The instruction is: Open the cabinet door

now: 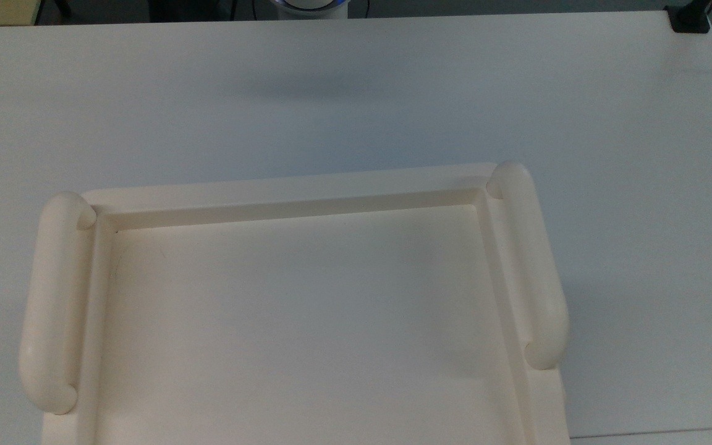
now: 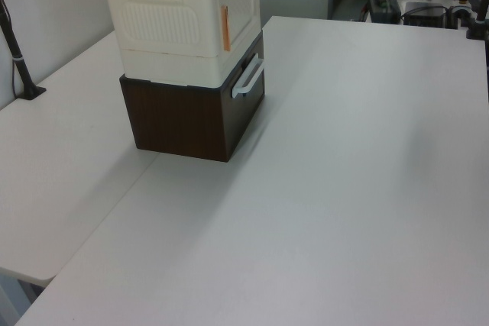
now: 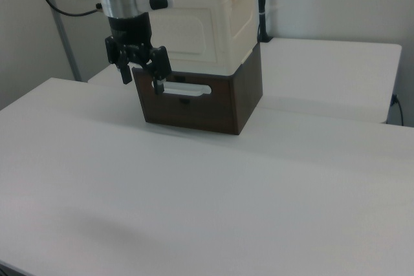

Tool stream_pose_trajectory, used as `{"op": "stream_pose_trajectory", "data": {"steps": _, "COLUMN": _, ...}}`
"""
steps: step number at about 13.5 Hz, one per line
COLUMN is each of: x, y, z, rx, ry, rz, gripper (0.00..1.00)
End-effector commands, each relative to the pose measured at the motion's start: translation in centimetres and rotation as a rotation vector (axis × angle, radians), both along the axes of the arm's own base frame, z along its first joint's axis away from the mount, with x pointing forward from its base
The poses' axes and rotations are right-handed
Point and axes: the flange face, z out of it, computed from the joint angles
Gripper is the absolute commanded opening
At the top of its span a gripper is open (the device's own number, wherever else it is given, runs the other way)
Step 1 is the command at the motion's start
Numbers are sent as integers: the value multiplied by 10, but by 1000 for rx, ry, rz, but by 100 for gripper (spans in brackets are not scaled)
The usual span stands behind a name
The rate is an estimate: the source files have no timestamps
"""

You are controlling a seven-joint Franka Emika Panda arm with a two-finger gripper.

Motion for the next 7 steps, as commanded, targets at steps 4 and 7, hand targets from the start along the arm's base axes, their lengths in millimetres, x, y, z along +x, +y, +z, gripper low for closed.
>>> {"op": "stream_pose_trajectory", "data": {"steps": 4, "x": 33, "y": 23, "z": -13, "rx": 2, "ry": 2, "rz": 27, "gripper": 100}}
{"op": "stream_pose_trajectory", "data": {"steps": 7, "x": 55, "y": 80, "z": -24, "rx": -12, "ry": -30, "rz": 122, "gripper": 98}}
